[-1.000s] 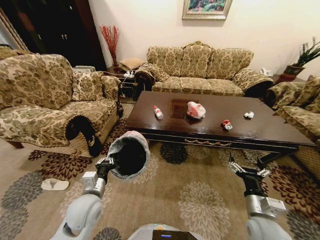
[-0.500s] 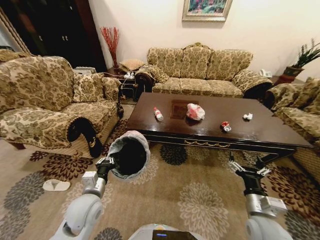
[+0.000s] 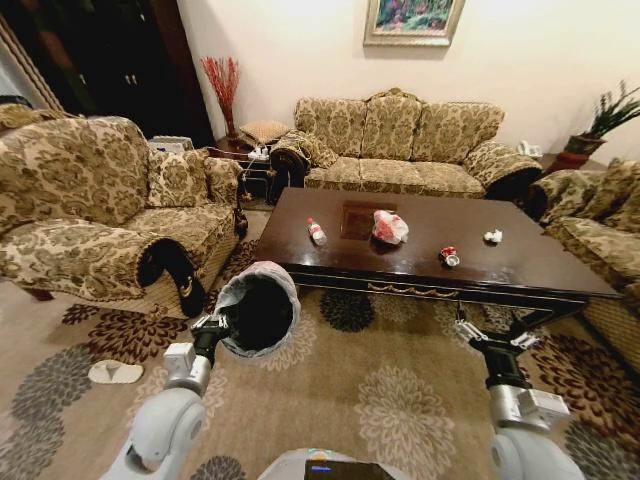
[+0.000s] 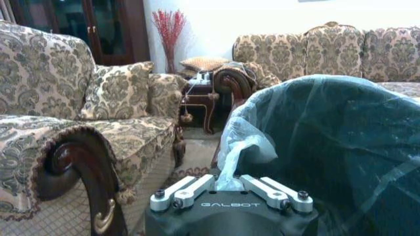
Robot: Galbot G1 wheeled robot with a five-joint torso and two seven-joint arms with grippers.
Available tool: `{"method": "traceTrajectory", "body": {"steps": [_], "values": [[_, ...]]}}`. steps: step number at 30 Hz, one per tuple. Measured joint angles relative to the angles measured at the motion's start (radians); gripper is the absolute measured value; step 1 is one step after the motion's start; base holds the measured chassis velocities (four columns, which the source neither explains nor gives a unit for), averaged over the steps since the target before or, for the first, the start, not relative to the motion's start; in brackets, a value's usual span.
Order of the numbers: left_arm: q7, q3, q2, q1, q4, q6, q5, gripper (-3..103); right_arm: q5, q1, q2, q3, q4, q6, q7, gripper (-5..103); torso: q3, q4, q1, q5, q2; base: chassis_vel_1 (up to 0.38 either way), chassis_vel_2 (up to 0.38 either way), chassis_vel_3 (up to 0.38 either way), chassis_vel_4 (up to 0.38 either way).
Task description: Move to the front of the table and place the trash on the table into the trash bin.
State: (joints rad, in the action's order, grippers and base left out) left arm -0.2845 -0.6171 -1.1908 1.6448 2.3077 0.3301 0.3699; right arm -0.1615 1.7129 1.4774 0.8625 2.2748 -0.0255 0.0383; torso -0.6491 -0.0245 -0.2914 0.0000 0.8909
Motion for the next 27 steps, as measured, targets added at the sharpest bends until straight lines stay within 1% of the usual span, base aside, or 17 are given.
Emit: {"method": "traceTrajectory", "body": {"steps": [7,8,11,13,16,18,20,22,24,25,27], "values": [[0.0,0.0,0.001,-0.001,0.0,0.0,0.0,2,0.0,0.002,0.001,0.002,0.005,0.002,0.0,100,-0.02,0.0,-0.015,0.0,0.035,0.0,0.0,0.0,0.0],[0.0,0.0,0.001,-0.001,0.0,0.0,0.0,2,0.0,0.002,0.001,0.002,0.005,0.002,0.0,100,-0.02,0.0,-0.015,0.0,0.035,0.0,0.0,0.0,0.0],[-0.002,0.0,-0.001,-0.001,0.0,0.0,0.0,2,0.001,0.007,0.002,0.003,0.006,0.002,0.0,100,-0.031,0.0,-0.024,0.0,0.054,0.0,0.0,0.0,0.0],[-0.002,0.0,-0.002,0.0,0.0,0.0,0.0,2,0.001,0.008,0.003,0.003,0.006,0.002,0.0,100,-0.032,0.0,-0.025,0.0,0.058,0.0,0.0,0.0,0.0],[-0.002,0.001,-0.005,0.002,0.001,-0.001,-0.002,2,0.001,0.011,0.003,0.004,0.008,0.002,-0.001,100,-0.043,0.0,-0.034,0.0,0.077,0.0,0.0,0.0,0.0],[-0.002,0.001,-0.005,0.002,0.001,-0.001,-0.002,2,0.001,0.011,0.003,0.004,0.008,0.002,-0.001,100,-0.045,0.0,-0.035,0.0,0.079,0.0,0.0,0.0,0.0],[-0.002,0.001,-0.007,0.002,0.001,-0.003,-0.002,2,0.001,0.011,0.002,0.004,0.011,0.005,0.0,100,-0.053,0.0,-0.042,0.0,0.095,0.0,0.0,0.0,0.0],[-0.002,0.001,-0.007,0.002,0.001,-0.003,-0.002,2,0.002,0.012,0.002,0.004,0.012,0.007,0.001,100,-0.056,0.0,-0.044,0.0,0.099,0.0,0.0,0.0,0.0],[-0.002,0.001,-0.01,0.002,0.001,-0.003,-0.002,2,0.006,0.018,0.002,0.005,0.017,0.012,-0.007,100,-0.064,0.0,-0.05,0.0,0.113,0.0,0.0,0.0,0.0],[-0.002,0.001,-0.01,0.002,0.001,-0.003,-0.002,2,0.006,0.018,0.002,0.005,0.017,0.012,-0.007,100,-0.064,0.0,-0.05,0.0,0.113,0.0,0.0,0.0,0.0],[-0.001,0.001,-0.015,0.005,0.001,-0.014,-0.004,2,0.006,0.024,0.002,0.008,0.023,0.021,-0.021,100,-0.072,-0.0001,-0.056,0.0,0.128,0.0,0.0,0.0,0.0]]}}
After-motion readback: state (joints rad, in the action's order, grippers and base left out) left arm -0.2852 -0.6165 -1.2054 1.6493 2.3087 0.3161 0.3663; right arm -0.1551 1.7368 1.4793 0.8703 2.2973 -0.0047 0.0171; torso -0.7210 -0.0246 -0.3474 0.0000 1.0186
